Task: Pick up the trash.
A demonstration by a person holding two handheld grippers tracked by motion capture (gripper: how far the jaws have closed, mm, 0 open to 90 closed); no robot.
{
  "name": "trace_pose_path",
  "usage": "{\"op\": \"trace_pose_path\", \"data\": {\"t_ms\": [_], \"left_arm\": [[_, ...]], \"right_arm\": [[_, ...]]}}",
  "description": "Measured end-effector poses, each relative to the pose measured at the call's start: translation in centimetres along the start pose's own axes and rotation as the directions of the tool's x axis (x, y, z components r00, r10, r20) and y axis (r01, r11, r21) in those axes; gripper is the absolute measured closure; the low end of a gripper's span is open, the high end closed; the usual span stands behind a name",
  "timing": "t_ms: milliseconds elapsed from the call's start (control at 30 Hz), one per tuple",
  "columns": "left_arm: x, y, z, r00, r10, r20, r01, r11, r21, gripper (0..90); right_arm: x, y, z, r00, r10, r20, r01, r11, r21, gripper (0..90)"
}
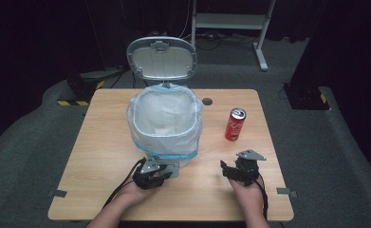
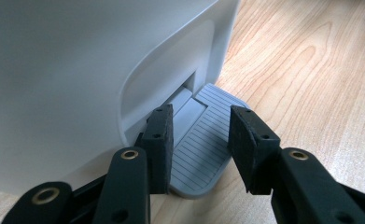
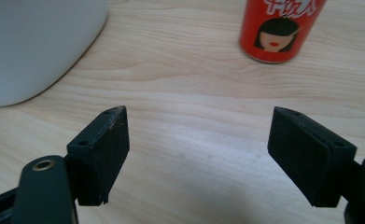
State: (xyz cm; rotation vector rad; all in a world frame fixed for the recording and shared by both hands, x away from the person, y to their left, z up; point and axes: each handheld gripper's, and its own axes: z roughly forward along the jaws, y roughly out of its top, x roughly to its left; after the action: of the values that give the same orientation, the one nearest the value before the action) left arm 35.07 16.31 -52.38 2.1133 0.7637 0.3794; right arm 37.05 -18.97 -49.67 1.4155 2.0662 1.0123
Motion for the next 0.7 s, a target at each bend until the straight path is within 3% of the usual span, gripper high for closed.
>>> {"op": "trace_pose_path", "data": {"t_ms": [67, 133, 467, 700], "left_arm": [[0.0, 0.0, 0.0, 1.0000, -0.002, 0.001, 0.002, 1.0000, 0.001, 60.3], [0.0, 0.0, 0.0, 1.0000, -0.004, 0.003, 0.004, 1.0000, 0.002, 60.3], [0.0, 0.0, 0.0, 1.0000, -0.005, 0.005, 0.005, 1.0000, 0.002, 60.5], [0.0, 0.0, 0.0, 1.0000, -0.003, 0.002, 0.003, 1.0000, 0.003, 60.4]], "right_arm": [[-0.4, 0.3, 0.3, 0.9997, 0.005, 0.026, -0.005, 1.000, -0.003, 20.4], [-0.8, 0.8, 0.7, 0.9985, 0.003, 0.054, -0.004, 1.000, 0.028, 24.4], [-1.5, 3.1, 1.4, 0.9954, -0.014, 0.095, 0.013, 1.000, 0.021, 22.7], [-2.3, 5.4, 2.0, 0.9923, 0.037, 0.118, -0.035, 0.999, -0.024, 20.4]]}}
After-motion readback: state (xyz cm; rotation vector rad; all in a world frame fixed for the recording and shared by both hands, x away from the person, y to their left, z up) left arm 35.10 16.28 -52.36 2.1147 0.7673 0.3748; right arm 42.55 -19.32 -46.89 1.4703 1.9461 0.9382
